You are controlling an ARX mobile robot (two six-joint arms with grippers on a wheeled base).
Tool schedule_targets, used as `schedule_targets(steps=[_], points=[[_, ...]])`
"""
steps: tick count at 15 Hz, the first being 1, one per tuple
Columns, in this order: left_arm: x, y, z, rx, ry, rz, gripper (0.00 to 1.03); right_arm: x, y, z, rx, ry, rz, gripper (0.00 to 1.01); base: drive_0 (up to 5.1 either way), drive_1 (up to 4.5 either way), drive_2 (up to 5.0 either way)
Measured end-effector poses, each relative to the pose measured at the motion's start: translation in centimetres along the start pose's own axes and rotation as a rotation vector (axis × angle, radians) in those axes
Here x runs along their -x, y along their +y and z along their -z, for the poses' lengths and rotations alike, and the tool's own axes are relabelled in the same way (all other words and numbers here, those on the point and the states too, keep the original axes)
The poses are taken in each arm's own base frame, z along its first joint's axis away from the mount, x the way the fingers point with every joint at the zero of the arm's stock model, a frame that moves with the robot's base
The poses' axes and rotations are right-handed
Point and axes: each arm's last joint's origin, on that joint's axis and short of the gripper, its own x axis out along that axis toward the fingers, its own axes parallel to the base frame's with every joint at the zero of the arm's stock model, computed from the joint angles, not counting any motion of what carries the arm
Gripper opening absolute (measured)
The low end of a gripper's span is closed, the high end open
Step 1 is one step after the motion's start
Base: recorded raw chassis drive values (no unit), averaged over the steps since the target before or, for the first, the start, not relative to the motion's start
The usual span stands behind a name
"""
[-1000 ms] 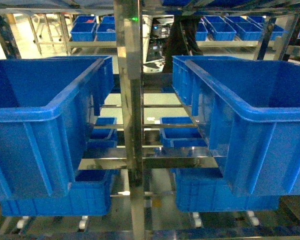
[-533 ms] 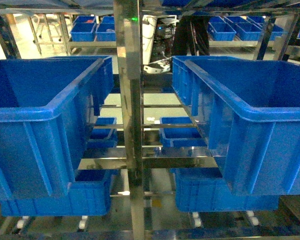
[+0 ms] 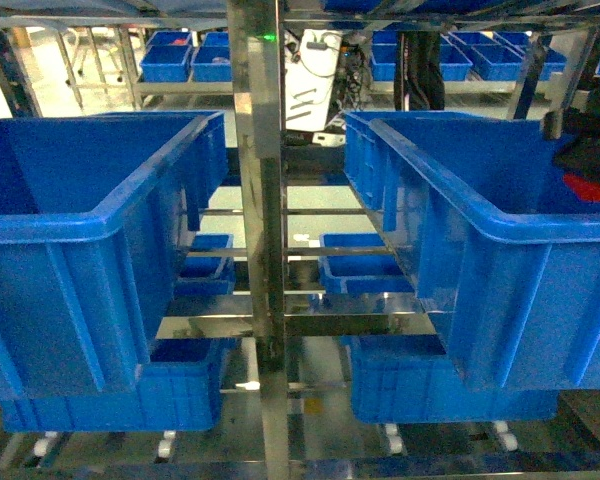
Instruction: Sort and place red and yellow blocks in left bins
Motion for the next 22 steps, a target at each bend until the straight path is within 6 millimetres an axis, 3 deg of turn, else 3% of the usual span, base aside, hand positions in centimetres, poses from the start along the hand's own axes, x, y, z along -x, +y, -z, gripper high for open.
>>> schedule_targets(steps=[3, 6, 7, 10, 12, 14, 17, 19, 20, 22], points=[[0.0, 0.0, 0.0, 0.0, 0.0, 0.0, 0.28, -7.1, -0.3, -0.2, 0.083, 0.009, 0.088, 0.29, 0.0, 0.0, 0.0], [0.0, 0.0, 0.0, 0.0, 0.001, 0.001, 0.28, -9.2, 0.7, -0.4, 0.122, -0.047, 0.099, 0.3, 0.0, 0.0, 0.0], [0.0, 0.0, 0.0, 0.0, 0.001, 0.0, 0.28, -9.2, 0.6, -0.3, 0.12, -0.056, 0.093, 0.42, 0.0, 0.0, 0.0], [0.0, 0.0, 0.0, 0.0, 0.0, 0.0, 0.28, -5.8, -0.1, 0.1, 0.116, -0.081, 0.063, 0.76, 0.0, 0.0, 0.0], [0.0, 0.0, 0.0, 0.0, 0.0, 0.0, 0.28, -0.9, -0.8, -0.4, 0.121, -0.14, 0.038, 0.99, 0.0, 0.0, 0.0], [0.0, 0.0, 0.0, 0.0, 0.0, 0.0, 0.28, 3.7, -1.3, -0.1, 0.114, -0.161, 0.02, 0.97, 0.0, 0.0, 0.0], [0.0, 0.0, 0.0, 0.0, 0.0, 0.0, 0.28, 10.9, -2.7, 3.4, 0.073, -0.084, 0.004, 0.98, 0.0, 0.0, 0.0], [0.0, 0.0, 0.0, 0.0, 0.0, 0.0, 0.28, 14.6, -3.0, 3.5, 0.046, -0.106, 0.018, 0.98, 0.0, 0.0, 0.0], [0.0, 0.0, 0.0, 0.0, 0.0, 0.0, 0.28, 15.9, -2.8, 3.2, 0.048, -0.133, 0.012, 0.98, 0.0, 0.0, 0.0], [0.0, 0.0, 0.0, 0.0, 0.0, 0.0, 0.28, 16.4, -2.5, 3.2, 0.055, -0.143, -0.015, 0.98, 0.0, 0.0, 0.0]])
